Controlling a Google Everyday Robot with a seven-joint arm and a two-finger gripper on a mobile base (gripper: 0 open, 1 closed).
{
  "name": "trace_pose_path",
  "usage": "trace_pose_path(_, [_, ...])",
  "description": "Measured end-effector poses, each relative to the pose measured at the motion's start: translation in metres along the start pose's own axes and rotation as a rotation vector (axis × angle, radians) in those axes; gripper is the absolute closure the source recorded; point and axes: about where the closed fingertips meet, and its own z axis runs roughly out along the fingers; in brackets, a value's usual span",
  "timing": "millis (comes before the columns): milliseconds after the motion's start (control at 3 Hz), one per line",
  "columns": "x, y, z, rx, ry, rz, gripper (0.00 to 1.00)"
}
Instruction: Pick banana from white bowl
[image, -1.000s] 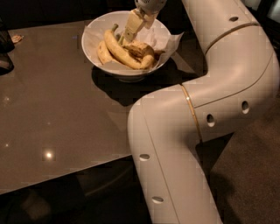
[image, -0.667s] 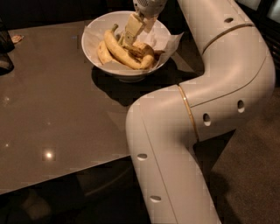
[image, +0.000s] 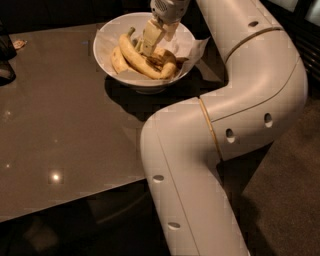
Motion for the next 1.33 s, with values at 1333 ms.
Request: trace_pose_path(1333, [0.016, -0.012, 0.007, 0.015, 0.036, 0.055, 0.48])
